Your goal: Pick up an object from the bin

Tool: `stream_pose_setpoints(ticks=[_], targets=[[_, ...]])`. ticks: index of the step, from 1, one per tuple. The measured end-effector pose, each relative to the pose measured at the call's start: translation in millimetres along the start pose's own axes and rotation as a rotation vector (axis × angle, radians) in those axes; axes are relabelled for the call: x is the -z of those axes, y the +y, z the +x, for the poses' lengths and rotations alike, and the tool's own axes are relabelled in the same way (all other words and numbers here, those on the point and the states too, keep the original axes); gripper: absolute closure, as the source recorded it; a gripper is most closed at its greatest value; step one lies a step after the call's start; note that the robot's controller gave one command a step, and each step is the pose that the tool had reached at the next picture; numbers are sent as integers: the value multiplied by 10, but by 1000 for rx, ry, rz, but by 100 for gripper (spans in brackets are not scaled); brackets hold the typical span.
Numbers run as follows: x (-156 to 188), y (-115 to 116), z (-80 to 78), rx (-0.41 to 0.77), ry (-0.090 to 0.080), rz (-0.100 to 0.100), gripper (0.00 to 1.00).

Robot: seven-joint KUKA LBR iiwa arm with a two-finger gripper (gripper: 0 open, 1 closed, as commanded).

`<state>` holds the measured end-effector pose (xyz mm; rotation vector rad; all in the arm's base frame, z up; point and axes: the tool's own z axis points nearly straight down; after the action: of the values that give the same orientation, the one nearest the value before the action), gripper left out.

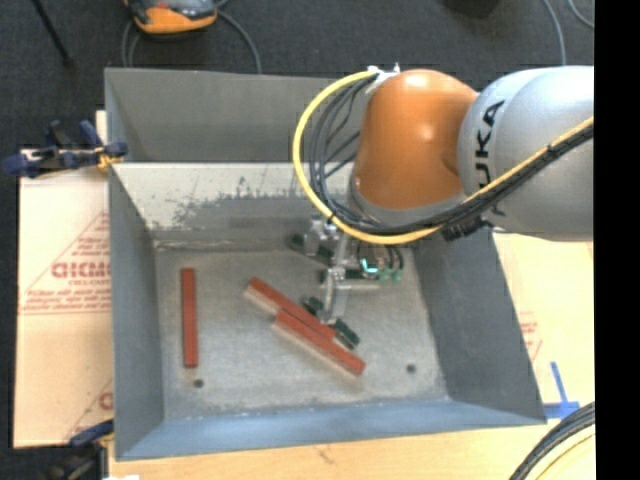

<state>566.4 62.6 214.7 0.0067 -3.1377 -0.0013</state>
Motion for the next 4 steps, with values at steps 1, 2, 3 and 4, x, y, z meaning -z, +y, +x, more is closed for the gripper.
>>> stream_pose_setpoints(ticks=[1, 2, 3, 4], targets=[[46, -3, -14, -1, -8, 0, 0], [-342, -60, 44, -45, -16, -1, 0], [-1034, -227, 68, -161, -12, -1, 0], [-1421, -536, 546, -20, -11, 1, 100]])
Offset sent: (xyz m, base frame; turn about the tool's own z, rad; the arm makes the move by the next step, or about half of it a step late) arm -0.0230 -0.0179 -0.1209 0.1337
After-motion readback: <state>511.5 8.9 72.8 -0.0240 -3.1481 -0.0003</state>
